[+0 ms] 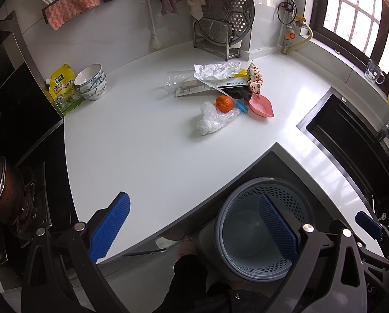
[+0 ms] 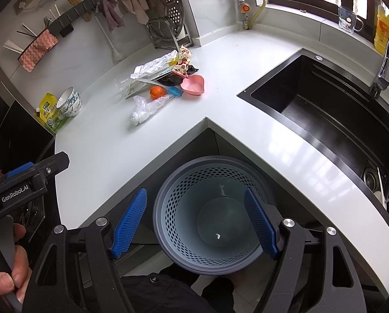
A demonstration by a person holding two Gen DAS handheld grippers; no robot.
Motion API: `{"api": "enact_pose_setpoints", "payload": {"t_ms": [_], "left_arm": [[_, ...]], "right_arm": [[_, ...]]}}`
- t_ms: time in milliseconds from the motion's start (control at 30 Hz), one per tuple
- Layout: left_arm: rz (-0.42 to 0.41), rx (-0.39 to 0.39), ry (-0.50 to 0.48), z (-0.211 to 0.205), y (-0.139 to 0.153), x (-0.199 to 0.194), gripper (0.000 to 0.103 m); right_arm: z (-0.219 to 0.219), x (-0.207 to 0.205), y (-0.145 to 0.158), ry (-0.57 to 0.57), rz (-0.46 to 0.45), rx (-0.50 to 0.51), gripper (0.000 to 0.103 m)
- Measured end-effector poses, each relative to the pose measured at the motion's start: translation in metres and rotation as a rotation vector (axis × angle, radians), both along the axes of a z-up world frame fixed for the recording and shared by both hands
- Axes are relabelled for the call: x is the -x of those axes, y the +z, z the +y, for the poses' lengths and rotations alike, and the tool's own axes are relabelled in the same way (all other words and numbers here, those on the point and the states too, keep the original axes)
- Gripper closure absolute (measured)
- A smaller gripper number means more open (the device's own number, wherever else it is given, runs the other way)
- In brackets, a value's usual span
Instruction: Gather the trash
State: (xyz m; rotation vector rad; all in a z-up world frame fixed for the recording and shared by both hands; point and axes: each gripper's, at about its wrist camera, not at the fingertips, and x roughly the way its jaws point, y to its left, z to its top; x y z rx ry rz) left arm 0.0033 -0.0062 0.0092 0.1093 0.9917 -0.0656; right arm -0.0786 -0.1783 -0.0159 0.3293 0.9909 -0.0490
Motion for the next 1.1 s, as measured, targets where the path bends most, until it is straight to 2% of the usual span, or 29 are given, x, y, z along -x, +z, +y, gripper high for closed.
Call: {"api": "enact_pose_setpoints", "payload": {"t_ms": [1100], "left_arm": [[0.000,-0.001,-0.007,0.0012,-0.0031,0.0024,0.006]], "right_arm": [[0.0027,0.0012,-0.0043,-0.003,-0.004,0.003,0.029]]}}
